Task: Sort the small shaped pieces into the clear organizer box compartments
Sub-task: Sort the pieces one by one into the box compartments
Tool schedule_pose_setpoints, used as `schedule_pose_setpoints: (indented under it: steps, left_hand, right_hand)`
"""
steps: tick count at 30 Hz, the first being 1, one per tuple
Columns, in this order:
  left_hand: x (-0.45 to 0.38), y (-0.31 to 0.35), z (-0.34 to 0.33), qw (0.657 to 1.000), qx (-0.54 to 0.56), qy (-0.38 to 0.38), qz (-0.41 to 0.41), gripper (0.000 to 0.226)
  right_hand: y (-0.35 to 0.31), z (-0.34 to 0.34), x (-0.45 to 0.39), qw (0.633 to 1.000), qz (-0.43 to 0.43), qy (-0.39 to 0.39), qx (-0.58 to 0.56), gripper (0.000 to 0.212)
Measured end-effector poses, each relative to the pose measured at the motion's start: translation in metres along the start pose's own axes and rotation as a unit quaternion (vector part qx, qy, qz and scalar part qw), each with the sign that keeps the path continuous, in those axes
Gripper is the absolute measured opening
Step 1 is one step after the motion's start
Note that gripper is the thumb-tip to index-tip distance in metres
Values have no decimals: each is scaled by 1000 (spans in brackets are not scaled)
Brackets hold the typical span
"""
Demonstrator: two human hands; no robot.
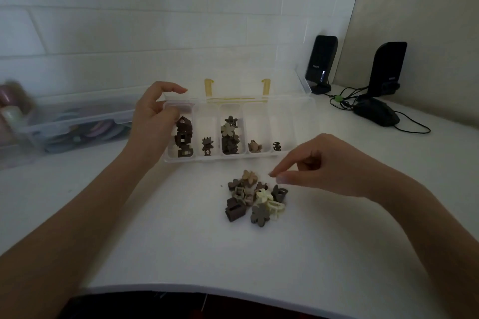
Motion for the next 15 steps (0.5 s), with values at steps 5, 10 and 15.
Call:
schedule_pose_setpoints:
  steps: [5, 10, 15]
  left_hand:
    - [1, 2, -1, 1000, 4, 2, -1, 47]
    - [1, 1, 0, 1000, 13, 0, 0, 48]
    - [1, 1, 0, 1000, 16, 2, 0, 48]
  right_hand:
    - [5, -13, 2, 996, -20, -84, -14, 10]
    - [3, -17, 0, 997, -16, -78, -20, 6]
    - [-2, -8, -2, 999, 8, 0, -50, 10]
Point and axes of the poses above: each hand's wrist, its own x-axis away from the middle knuckle, its own z-axis out of the back of the hand, y = z × x, the point moved 7 cm from there along -x, towards the middle knuckle, and after that the axes turned 11 degrees about x, right-handed, at the moved point
